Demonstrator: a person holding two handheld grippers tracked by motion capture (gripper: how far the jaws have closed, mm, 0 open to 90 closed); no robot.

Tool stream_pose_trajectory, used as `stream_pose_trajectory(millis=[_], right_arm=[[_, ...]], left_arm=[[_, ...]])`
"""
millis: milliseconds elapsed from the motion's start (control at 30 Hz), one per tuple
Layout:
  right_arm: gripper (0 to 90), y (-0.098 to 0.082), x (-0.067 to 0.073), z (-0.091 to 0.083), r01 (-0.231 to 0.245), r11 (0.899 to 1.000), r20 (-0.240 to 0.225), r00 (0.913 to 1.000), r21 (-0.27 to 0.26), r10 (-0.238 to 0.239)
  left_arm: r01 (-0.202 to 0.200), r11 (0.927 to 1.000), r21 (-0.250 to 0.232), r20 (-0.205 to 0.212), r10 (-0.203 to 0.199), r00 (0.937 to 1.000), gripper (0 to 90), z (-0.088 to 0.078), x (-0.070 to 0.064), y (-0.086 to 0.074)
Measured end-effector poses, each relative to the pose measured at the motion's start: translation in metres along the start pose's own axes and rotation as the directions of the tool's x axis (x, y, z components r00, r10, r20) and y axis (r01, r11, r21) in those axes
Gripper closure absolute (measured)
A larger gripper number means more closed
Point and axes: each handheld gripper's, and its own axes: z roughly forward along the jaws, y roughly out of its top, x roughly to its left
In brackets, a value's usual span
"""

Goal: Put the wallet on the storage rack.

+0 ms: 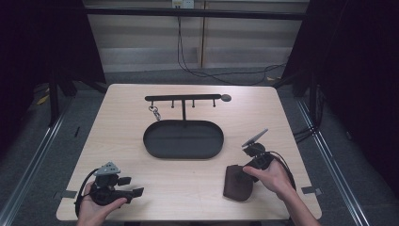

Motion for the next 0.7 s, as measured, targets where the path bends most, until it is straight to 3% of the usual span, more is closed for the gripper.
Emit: stream_pose_trajectory(millis=[267,467,633,700], right_arm=[[66.1,0.002,-0.001,-0.015,-0.005,0.999,-0.018,0.9998,-0.049,0.004],[70.4,0.013,0.009,-0.023,0.045,0.998,0.007,0.999,-0.046,-0.045],[76.3,0.021,0.014,-0.029,0.044,0.998,0.001,0.999,-0.047,-0.044],[77.6,0.028,0.019,-0.034,0.05,0.998,0.03,0.9983,-0.038,-0.049]], left_arm=[[-0.009,0.9999,0.012,0.002,0.009,1.0,27.3,0.002,-0.001,0.0],[-0.009,0.9999,0.014,0.004,0.009,1.0,26.1,0.002,-0.001,0.0],[-0.01,0.9999,0.013,0.003,0.01,0.9999,25.3,0.002,-0.001,0.0],[-0.012,0.9998,0.013,-0.001,0.012,0.9999,24.8,0.002,-0.001,0.0]])
